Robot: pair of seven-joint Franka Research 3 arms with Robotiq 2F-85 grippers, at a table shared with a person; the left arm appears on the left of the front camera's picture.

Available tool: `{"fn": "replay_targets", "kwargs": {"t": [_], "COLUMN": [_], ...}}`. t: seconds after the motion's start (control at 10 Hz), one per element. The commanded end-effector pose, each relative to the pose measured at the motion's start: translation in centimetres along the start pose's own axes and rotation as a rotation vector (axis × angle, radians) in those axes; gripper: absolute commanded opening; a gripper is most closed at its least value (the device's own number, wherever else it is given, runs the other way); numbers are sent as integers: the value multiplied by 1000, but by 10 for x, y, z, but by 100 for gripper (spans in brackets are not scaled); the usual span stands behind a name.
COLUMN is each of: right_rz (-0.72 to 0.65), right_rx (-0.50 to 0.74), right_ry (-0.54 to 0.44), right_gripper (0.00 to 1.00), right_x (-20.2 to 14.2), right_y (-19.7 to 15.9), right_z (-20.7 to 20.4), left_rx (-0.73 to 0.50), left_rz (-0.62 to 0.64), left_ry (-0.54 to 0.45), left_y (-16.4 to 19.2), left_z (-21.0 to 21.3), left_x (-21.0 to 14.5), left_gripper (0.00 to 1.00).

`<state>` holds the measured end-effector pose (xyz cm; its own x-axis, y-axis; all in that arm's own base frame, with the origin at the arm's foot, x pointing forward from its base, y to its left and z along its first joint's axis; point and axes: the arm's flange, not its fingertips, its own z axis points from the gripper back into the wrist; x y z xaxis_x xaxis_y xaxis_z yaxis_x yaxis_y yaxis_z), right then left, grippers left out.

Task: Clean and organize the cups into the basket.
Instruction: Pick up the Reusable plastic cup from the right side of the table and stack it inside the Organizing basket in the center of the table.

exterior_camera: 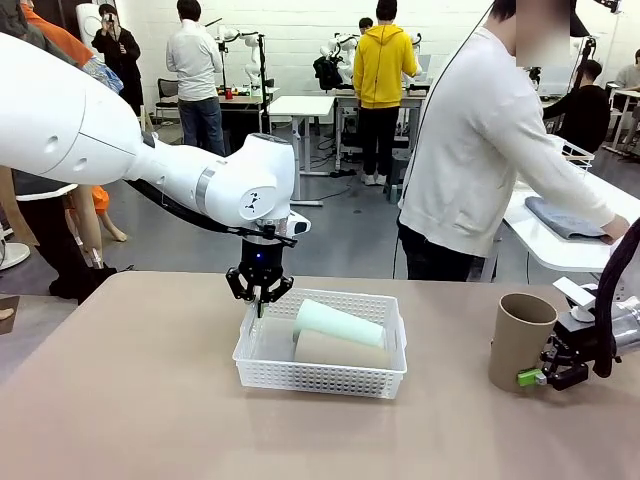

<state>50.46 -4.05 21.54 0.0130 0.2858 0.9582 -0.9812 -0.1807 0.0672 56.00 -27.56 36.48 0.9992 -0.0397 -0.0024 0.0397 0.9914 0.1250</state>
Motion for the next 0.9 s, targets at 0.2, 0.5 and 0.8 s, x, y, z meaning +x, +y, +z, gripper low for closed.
{"fn": "replay_targets", "kwargs": {"t": [0.2,0.5,0.8], "right_rz": [7,-36,-266], "right_rx": [28,-54,-139], "right_ry": [-18,-10,112], "right_gripper": [41,0,0], "right_x": [2,8,110], "right_y": [-1,2,31], "right_z": [-5,-4,-2], "left_rx": [11,11,11], "left_rz": [-3,-3,-3], "left_ry": [-7,-7,-7], "left_y": [1,1,1], "left_z": [1,1,1], "left_x": [0,0,0], "left_gripper": [0,0,0]}}
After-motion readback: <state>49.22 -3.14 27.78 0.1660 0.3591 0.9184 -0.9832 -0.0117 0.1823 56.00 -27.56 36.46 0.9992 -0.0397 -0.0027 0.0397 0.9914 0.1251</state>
